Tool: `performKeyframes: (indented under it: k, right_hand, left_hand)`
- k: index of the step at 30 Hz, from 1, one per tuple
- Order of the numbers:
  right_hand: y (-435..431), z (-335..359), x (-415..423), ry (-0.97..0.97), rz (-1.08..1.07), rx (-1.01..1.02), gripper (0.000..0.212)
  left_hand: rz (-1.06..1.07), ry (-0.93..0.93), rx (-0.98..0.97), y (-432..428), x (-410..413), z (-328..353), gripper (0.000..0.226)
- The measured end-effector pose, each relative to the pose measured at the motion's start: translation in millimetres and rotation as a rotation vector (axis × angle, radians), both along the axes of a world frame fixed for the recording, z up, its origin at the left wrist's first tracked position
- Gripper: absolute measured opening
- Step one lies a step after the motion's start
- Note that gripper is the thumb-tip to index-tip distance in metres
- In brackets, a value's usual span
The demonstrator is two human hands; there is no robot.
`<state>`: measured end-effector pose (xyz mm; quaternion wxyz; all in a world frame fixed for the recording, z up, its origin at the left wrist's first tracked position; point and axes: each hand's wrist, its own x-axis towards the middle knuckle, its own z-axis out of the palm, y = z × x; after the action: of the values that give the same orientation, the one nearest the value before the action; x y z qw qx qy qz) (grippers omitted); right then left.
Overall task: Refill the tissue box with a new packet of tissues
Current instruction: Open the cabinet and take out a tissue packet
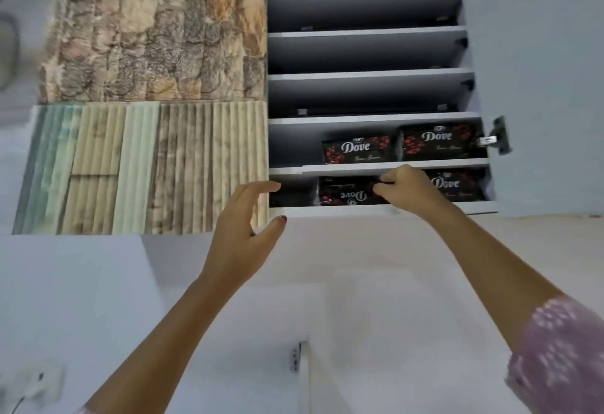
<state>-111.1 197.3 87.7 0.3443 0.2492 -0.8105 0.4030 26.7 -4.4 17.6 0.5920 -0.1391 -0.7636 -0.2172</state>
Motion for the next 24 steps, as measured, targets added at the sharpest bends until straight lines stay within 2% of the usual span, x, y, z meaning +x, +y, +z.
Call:
performKeyframes:
  k: [3,5,9,11,14,15,17,19,21,24]
  right_hand:
    - [-12.8,10.0,-28.9,-0.084,-0.076,0.149,0.030]
    - [-19.8,12.0,-41.8,-0.111,-0.086,0.153,0.030]
    - [-31.4,11.1,-59.7,-0.087,-0.083,0.006,0.032]
    - [-34.5,9.0,-64.4,-0.035,-0.125,-0.068,0.034]
    - [-30.7,5.7,-64.8,0.029,-0.071,-0.186,0.034]
    - [-28.1,2.6,-59.7,0.072,-0.046,-0.235,0.032]
    - [-21.6,-6.6,-43.7,0.185,-0.010,-0.332,0.029]
    - [-13.8,-18.4,-21.1,0.304,0.015,-0.412,0.026]
    - [-4.2,-30.7,3.5,0.386,0.051,-0.487,0.023]
    - [12.1,-55.5,42.6,0.449,0.133,-0.585,0.023]
  left_hand:
    - [-0.014,-0.034,-0.033,-10.3,-9.4,-2.1,0.044]
    - [-0.005,-0.043,-0.059,-11.2,-15.7,-4.1,0.045]
    - [0.014,-0.027,-0.078,-6.1,-28.8,-5.0,0.045]
    - [0.004,-0.034,-0.049,-1.8,-34.7,-5.0,0.045]
    - [-0.042,-0.016,0.040,9.0,-39.5,-6.9,0.040]
    - [-0.077,0.004,0.125,13.6,-40.5,-8.8,0.036]
    - [-0.203,-0.009,0.421,27.8,-40.0,-14.3,0.030]
    - [-0.460,-0.179,0.758,46.6,-37.2,-20.1,0.031]
    - [-0.734,-0.384,0.975,67.3,-32.5,-23.4,0.048]
    - [-1.062,-0.521,1.168,94.3,-22.8,-26.0,0.066]
